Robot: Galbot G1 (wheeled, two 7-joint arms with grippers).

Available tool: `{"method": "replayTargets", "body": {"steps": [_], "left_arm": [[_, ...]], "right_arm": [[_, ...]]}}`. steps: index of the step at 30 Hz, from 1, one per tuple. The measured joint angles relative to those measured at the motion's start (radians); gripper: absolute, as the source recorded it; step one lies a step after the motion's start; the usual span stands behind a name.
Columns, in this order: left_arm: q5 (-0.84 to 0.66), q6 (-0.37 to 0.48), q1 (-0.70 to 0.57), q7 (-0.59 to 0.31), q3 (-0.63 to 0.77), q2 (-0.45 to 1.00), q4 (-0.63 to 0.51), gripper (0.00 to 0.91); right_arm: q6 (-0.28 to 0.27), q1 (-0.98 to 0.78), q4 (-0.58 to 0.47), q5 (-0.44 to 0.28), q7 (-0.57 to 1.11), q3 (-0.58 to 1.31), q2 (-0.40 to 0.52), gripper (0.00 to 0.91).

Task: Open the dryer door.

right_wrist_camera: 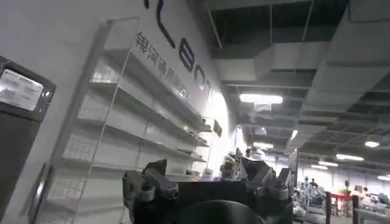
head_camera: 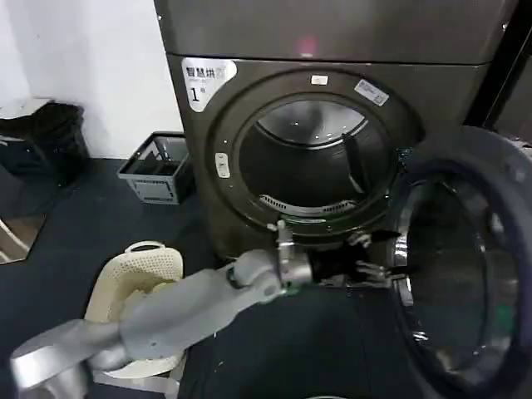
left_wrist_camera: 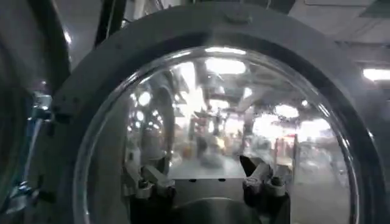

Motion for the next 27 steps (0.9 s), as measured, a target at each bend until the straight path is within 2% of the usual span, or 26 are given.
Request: {"method": "replayTargets", "body": {"steps": [13,27], "left_arm": [[0.024,-0.029,-0.071,0.003,0.052,-0.109,0.074,0.907],[0.036,-0.034,-0.125,-0.088,0.068,-0.202,0.138,0.907]], "right_arm": [[-0.011,-0.015,0.0,0.0,0.025,0.042,-0.004,0.907],[-0.001,-0.027,-0.022,0.002,0.06,0.076,-0.007,0.907]]}}
